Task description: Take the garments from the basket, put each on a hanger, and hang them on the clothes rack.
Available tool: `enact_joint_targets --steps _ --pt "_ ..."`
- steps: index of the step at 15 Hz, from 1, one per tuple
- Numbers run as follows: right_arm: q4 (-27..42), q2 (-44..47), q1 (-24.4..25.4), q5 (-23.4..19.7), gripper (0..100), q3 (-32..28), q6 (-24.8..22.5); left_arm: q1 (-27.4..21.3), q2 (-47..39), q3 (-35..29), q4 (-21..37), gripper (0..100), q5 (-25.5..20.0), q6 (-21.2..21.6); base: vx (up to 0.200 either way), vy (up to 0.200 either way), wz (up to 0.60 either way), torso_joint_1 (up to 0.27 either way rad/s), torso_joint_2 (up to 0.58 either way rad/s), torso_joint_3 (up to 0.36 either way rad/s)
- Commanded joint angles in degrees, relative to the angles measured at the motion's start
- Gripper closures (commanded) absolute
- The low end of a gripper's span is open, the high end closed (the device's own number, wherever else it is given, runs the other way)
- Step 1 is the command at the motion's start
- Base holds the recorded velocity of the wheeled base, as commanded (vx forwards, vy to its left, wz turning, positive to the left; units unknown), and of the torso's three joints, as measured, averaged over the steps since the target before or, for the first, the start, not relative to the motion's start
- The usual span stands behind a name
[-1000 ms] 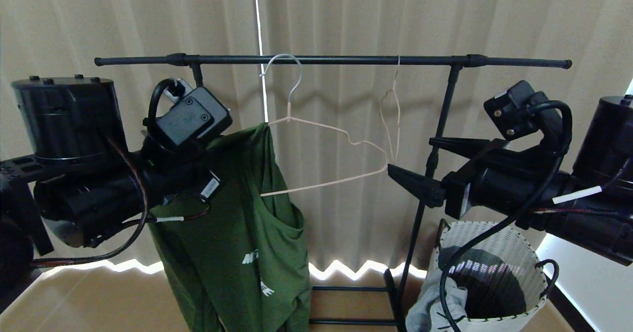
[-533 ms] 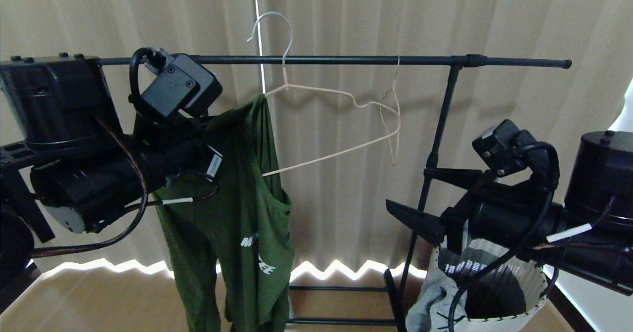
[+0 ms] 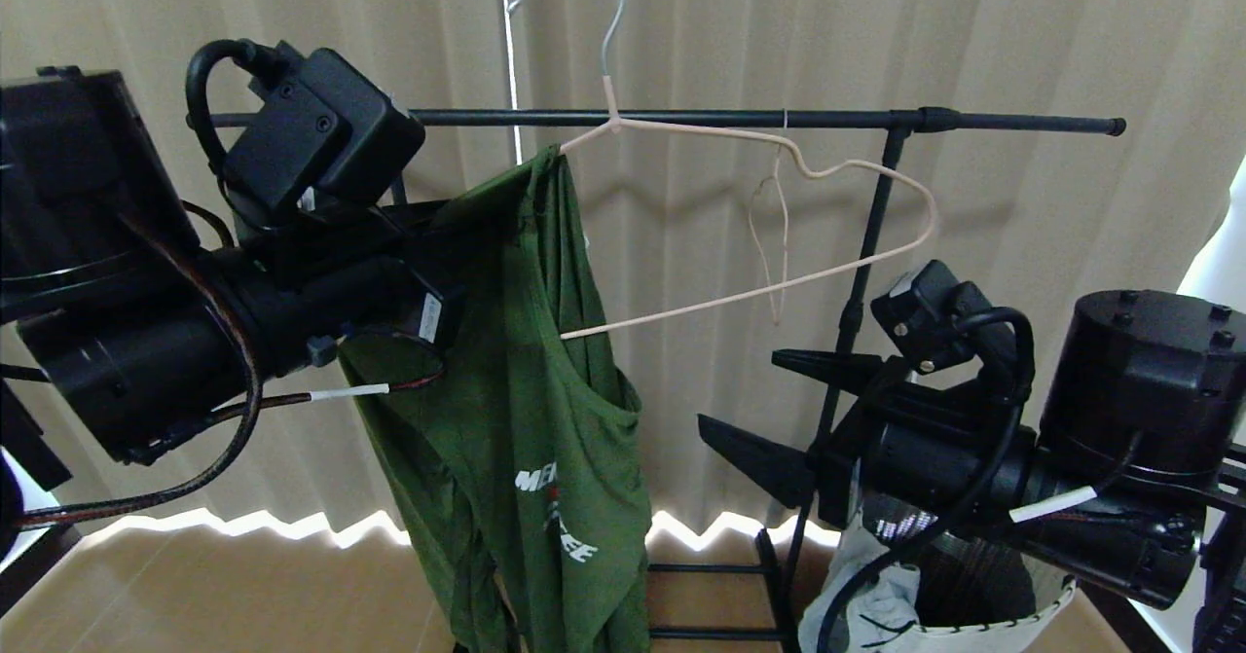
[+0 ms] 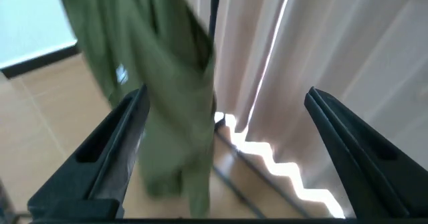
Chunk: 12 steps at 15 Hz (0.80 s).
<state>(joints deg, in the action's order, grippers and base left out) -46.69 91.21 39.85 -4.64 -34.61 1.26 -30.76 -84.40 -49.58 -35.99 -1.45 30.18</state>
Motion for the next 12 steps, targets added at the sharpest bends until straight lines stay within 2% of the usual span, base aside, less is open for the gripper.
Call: enact_joint_targets --steps 1,4,7,12 --pt "-7.2 7.6 0.1 0.2 0 -0.3 -0.2 -1.0 1.1 0.0 -0.1 100 -0.8 -0.2 0.000 0.000 0.00 0.000 0.00 0.000" --pt "-9.9 11.0 0.1 0.2 0 -2.8 -0.2 -2.5 1.8 0.2 -2.3 100 -2.9 -3.3 0.000 0.000 0.00 0.000 0.00 0.000" --pt "-10.2 12.2 0.1 0.2 0 -3.6 -0.2 -3.1 1.7 0.5 -3.5 100 -2.9 -3.8 0.000 0.000 0.00 0.000 0.00 0.000" --pt "-10.2 12.9 0.9 0.8 0 -1.3 -0.4 -2.8 1.6 0.5 -4.7 100 -2.9 -5.0 0.000 0.000 0.00 0.000 0.00 0.000"
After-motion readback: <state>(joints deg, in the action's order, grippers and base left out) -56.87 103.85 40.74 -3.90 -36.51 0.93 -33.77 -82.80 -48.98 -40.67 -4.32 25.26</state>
